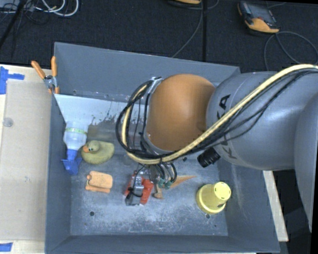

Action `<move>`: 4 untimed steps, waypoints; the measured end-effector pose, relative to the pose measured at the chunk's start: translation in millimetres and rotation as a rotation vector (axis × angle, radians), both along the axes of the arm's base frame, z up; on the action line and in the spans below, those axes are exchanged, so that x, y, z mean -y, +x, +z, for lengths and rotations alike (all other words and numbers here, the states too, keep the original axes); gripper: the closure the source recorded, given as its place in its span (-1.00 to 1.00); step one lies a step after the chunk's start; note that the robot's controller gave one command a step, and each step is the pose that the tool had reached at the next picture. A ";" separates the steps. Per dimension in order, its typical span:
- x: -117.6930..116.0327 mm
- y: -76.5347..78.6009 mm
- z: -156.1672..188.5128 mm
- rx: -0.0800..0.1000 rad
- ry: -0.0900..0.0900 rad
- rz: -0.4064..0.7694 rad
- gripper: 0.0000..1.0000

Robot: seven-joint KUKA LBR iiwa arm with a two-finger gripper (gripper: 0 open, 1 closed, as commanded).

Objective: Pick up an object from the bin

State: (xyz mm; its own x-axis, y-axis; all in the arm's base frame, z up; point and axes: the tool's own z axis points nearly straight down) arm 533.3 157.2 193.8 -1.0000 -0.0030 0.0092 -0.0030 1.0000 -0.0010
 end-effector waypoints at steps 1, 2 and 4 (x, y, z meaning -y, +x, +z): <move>0.9 1.6 4.5 0.007 0.001 -0.004 -1.00; -14.6 12.7 -34.2 0.009 0.002 0.089 -1.00; -42.8 30.5 -76.8 0.008 0.002 0.211 -1.00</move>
Offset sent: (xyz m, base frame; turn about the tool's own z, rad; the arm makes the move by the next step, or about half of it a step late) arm 0.0314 0.0489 -0.1238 -0.2877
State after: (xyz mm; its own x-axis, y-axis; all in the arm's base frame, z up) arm 563.8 199.9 117.0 -0.9772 -0.2124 0.0005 -0.2124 0.9772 0.0004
